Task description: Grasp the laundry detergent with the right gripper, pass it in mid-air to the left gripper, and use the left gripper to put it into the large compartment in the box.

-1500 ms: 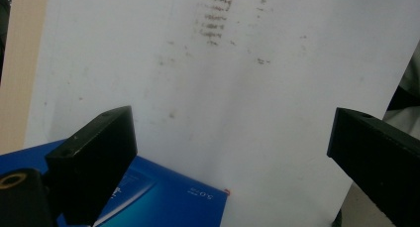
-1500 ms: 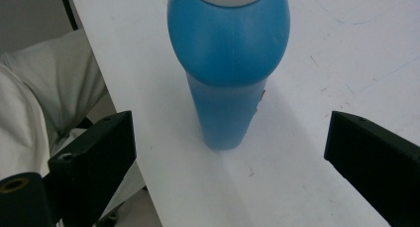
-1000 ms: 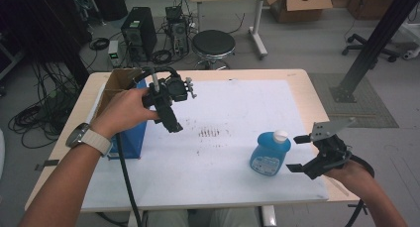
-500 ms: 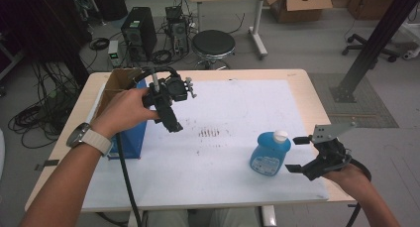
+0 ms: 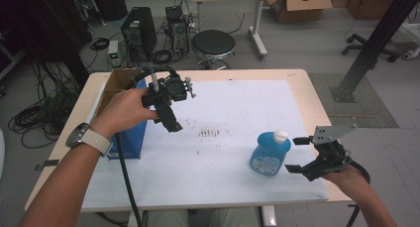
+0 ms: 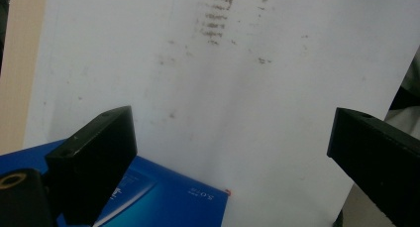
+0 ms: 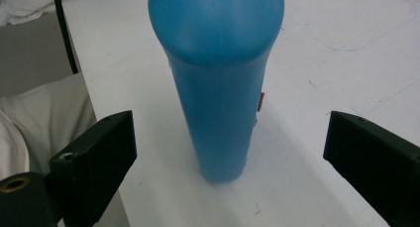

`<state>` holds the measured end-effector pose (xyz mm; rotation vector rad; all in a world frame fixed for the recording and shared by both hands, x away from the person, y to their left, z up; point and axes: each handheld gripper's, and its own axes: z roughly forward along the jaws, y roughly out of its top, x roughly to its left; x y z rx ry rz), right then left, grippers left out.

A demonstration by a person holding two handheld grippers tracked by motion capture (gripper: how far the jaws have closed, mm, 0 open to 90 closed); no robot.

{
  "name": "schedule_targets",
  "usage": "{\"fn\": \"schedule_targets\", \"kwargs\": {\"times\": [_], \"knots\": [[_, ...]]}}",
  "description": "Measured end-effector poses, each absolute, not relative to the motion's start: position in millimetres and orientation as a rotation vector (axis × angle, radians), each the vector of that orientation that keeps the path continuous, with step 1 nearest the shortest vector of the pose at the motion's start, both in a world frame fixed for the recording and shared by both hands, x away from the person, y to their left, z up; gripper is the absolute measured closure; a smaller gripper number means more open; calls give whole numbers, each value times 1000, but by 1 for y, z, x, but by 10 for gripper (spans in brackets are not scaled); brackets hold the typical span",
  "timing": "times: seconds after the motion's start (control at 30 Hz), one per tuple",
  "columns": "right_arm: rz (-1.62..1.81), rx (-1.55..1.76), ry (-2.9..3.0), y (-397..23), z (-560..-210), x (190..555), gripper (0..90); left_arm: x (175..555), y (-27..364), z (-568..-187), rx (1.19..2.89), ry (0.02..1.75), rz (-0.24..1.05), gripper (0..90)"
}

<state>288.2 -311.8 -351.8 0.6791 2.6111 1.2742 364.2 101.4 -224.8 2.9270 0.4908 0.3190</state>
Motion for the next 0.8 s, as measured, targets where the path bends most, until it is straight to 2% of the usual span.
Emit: {"fn": "schedule_targets", "kwargs": {"times": [0.8], "knots": [[1368, 679, 2548, -313, -365, 289, 64, 365, 101, -225, 2926, 488, 323, 55]]}}
